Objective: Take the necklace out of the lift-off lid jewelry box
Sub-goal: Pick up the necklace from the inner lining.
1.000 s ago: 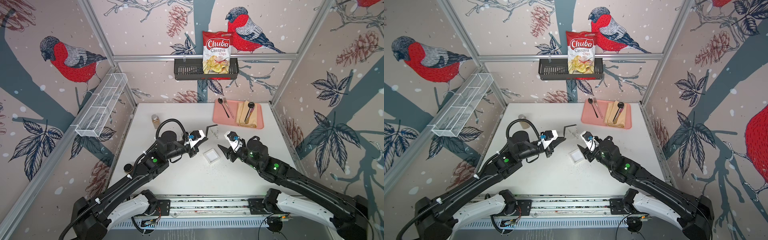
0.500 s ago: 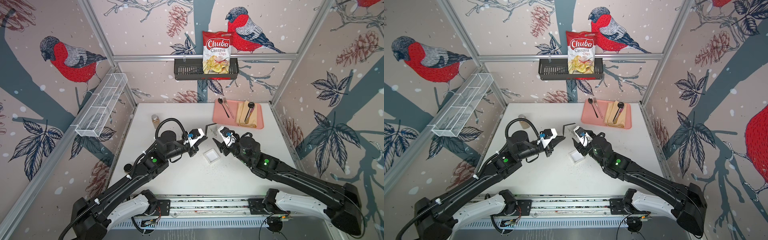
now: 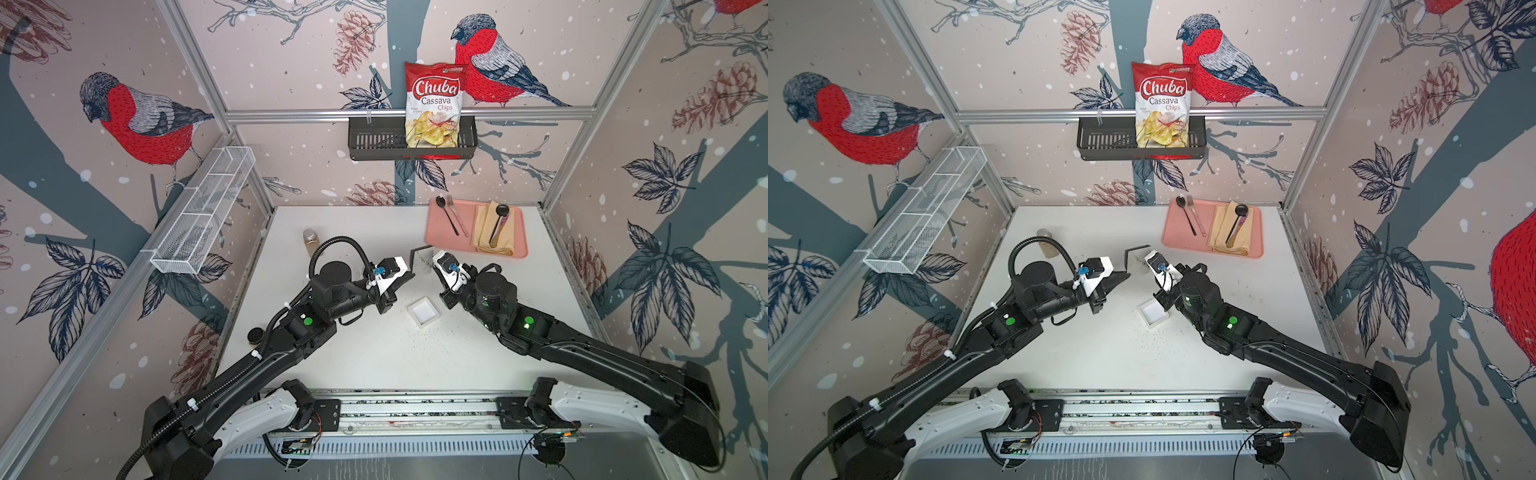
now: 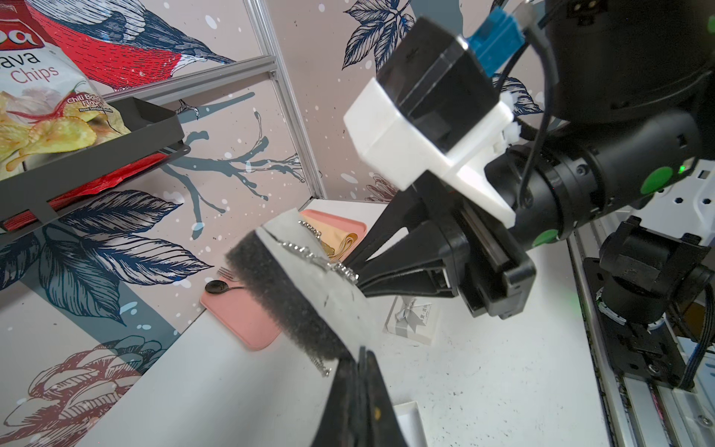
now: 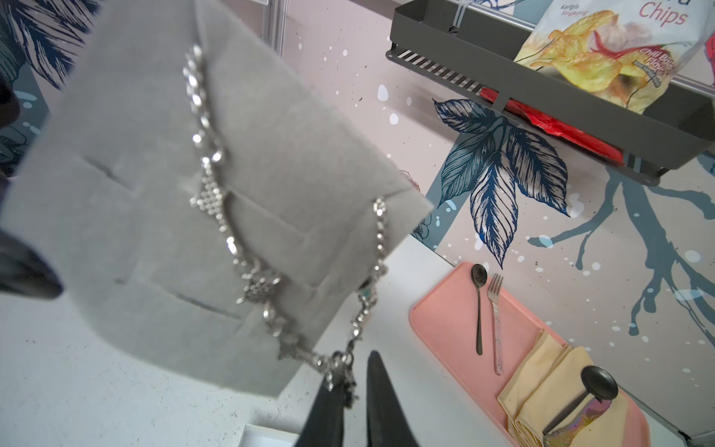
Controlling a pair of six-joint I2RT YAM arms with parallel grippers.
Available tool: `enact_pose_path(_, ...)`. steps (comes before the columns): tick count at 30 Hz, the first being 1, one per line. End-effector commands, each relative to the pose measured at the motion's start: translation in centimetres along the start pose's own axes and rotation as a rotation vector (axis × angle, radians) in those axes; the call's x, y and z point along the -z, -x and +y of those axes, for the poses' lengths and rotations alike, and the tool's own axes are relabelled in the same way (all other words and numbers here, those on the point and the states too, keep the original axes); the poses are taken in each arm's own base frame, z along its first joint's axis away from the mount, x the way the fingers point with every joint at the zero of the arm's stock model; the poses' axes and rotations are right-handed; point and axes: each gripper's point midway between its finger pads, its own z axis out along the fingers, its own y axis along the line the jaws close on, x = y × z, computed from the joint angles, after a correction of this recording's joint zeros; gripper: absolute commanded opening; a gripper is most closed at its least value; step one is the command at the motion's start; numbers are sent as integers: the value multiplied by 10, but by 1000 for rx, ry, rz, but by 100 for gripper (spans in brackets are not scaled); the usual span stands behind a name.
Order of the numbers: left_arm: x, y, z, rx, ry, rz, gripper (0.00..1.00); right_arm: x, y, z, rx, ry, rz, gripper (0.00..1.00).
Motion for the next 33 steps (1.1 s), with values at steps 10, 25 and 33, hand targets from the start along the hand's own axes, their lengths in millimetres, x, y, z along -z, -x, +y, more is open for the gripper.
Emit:
enact_pose_path(10,0,-2,1,5,7,7,0,15,27,-22,-43,-76,-81,0)
enact_pose_path(25,11,-49,-22,76,-35,68,0,19,77,-79,-259,-199,-108,0)
enact_pose_path(33,33,-65,-35,105,-20,48,0,-12,71,-87,-346,-160,-13,0)
